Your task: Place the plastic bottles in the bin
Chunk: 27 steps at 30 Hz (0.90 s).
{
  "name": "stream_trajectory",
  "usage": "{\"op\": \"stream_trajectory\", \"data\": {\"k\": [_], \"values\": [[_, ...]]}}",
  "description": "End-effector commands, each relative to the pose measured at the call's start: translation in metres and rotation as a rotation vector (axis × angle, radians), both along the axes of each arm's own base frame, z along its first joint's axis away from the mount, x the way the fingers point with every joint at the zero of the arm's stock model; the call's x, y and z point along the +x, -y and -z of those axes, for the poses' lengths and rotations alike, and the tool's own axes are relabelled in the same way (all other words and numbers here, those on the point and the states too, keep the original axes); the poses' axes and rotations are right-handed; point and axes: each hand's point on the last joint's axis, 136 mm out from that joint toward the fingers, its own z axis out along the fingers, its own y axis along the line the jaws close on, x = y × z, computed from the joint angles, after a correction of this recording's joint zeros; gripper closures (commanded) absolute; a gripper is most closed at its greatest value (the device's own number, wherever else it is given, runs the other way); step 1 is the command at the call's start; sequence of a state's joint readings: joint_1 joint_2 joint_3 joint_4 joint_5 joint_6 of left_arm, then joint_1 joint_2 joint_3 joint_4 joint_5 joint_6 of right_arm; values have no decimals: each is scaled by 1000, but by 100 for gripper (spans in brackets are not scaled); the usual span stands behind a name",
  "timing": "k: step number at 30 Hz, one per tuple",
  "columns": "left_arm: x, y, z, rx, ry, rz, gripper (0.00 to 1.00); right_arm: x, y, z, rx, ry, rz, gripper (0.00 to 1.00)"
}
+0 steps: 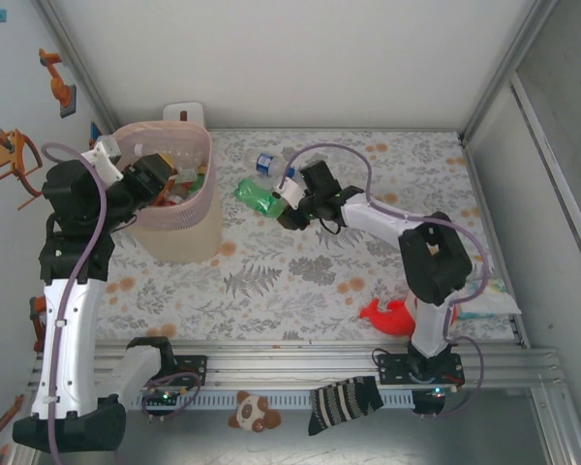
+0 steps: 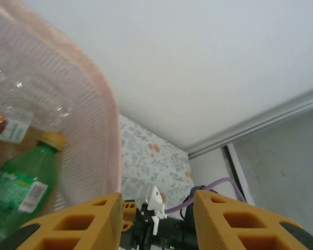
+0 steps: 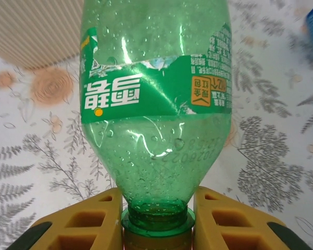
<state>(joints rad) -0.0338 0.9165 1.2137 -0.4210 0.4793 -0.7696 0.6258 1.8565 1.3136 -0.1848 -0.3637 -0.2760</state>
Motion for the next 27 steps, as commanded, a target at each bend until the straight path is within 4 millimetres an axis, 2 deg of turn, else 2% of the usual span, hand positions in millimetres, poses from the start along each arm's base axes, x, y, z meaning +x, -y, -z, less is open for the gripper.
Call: {"op": "stream_trajectory", "data": {"k": [1,4,10,16,20,27], "values": [[-8,19,-29,-1,178,125,55,-4,-3,-47,137,58,58,90],[-9,33,-38,-12,238,206,48,-13,2,-78,214,97,77,92],[-7,61,-48,-21,306,325,42,-36,7,-139,373,182,61,93],[-12,98,-50,5,349,442,32,-62,5,-198,497,268,3,93],[-15,121,-49,28,367,509,24,-75,2,-224,552,291,-23,94],[-16,143,-44,61,382,552,15,-90,-4,-248,631,276,-52,94]]}}
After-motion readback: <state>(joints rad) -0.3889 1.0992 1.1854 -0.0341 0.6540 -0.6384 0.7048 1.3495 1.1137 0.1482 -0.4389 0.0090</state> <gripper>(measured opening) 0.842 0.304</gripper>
